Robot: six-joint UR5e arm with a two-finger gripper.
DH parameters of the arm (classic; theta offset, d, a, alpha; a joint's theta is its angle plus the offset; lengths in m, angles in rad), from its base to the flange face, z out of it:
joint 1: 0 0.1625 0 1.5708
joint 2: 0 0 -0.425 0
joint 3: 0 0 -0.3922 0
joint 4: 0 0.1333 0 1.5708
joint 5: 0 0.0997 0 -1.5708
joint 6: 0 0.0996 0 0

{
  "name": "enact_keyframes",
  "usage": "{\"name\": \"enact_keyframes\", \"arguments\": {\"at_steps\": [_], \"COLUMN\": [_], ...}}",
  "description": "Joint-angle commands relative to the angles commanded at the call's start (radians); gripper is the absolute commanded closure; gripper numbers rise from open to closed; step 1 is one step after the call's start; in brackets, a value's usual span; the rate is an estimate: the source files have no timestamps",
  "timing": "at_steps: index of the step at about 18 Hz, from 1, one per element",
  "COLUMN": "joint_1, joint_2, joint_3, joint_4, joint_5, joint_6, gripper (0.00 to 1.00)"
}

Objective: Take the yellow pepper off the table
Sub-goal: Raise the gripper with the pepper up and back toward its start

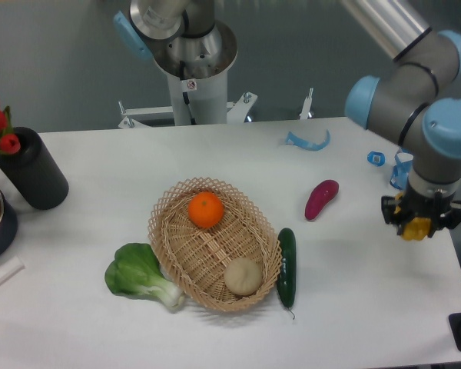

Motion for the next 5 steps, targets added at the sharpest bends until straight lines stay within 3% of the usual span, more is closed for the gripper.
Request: {"name": "enact_keyframes", "arguments": {"at_steps": [5], "joint_1": [0.008], "joint_2": [0.020], "joint_3": [-0.003], "joint_4": [-0.028], "joint_5": [0.003], "joint_6": [0.095], "gripper": [0.77]}}
